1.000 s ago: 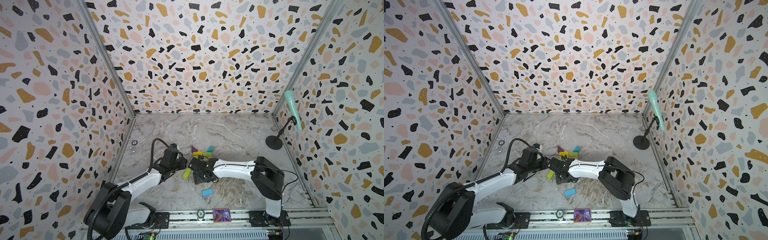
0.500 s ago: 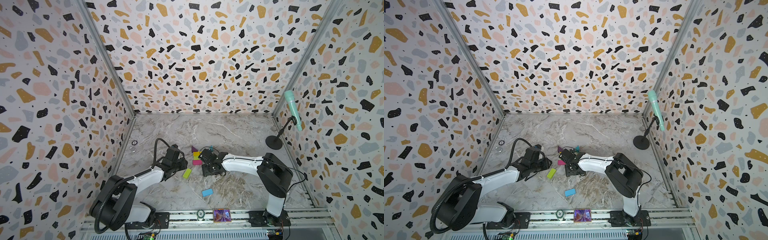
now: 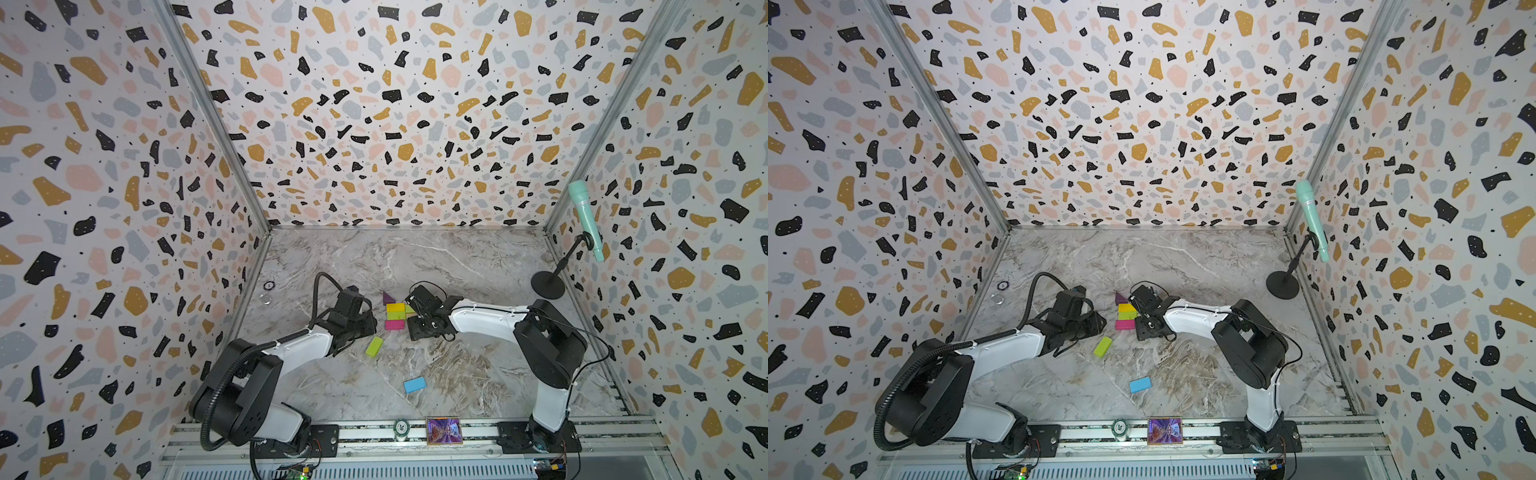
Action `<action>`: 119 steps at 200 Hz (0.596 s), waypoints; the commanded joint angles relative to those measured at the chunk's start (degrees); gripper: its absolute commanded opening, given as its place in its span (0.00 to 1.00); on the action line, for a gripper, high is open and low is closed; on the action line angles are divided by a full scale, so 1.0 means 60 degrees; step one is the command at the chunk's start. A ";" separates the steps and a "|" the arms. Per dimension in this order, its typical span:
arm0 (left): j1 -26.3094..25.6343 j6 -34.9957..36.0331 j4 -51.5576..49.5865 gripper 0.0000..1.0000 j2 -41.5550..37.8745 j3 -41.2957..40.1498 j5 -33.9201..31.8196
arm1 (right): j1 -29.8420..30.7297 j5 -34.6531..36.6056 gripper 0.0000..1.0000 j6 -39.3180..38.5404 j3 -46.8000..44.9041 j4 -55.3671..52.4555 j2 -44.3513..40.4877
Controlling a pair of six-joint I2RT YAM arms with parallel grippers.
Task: Assemble a carrot with building blocks
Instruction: Assemble the building block at the center of the board.
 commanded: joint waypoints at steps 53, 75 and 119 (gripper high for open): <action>-0.0106 0.0010 -0.0038 0.27 0.0308 0.0444 -0.0068 | -0.0157 -0.0412 0.76 -0.0035 -0.0009 -0.0032 -0.0387; -0.0120 0.0026 -0.0062 0.24 0.0348 0.0449 -0.0163 | -0.0157 -0.0351 0.77 0.0120 -0.0139 -0.0131 -0.0972; -0.0121 0.0152 -0.0230 0.16 0.0667 0.0614 -0.0356 | -0.0455 -0.0157 0.71 0.0428 -0.1336 0.0051 -0.2637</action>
